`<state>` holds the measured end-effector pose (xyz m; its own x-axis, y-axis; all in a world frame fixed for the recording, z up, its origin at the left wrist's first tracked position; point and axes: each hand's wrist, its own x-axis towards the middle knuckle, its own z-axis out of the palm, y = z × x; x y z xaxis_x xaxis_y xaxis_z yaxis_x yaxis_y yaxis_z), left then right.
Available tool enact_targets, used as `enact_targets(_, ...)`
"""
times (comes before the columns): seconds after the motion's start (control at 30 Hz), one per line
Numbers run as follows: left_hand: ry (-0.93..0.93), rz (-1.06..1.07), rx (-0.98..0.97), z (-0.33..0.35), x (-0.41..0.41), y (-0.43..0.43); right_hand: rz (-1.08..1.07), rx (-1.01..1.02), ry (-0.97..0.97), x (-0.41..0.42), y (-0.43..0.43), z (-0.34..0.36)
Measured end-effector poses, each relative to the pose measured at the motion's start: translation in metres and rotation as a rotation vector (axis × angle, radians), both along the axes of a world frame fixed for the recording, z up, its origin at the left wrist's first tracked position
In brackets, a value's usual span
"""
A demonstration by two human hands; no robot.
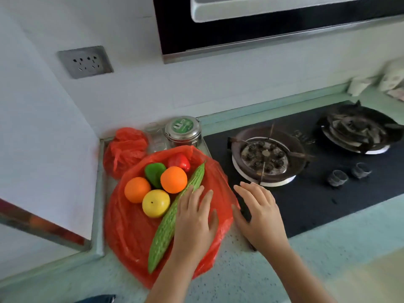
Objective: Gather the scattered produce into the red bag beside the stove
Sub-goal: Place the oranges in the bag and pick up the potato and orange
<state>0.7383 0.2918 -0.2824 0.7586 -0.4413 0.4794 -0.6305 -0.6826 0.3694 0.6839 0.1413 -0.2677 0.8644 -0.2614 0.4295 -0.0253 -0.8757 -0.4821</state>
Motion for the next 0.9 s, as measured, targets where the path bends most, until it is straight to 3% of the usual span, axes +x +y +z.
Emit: enact_targets(0.9,-0.055,-0.701,-0.011,0.034,-0.273,-0.187,-0.757,-0.062,-0.083,-0.363,-0.105,0.026)
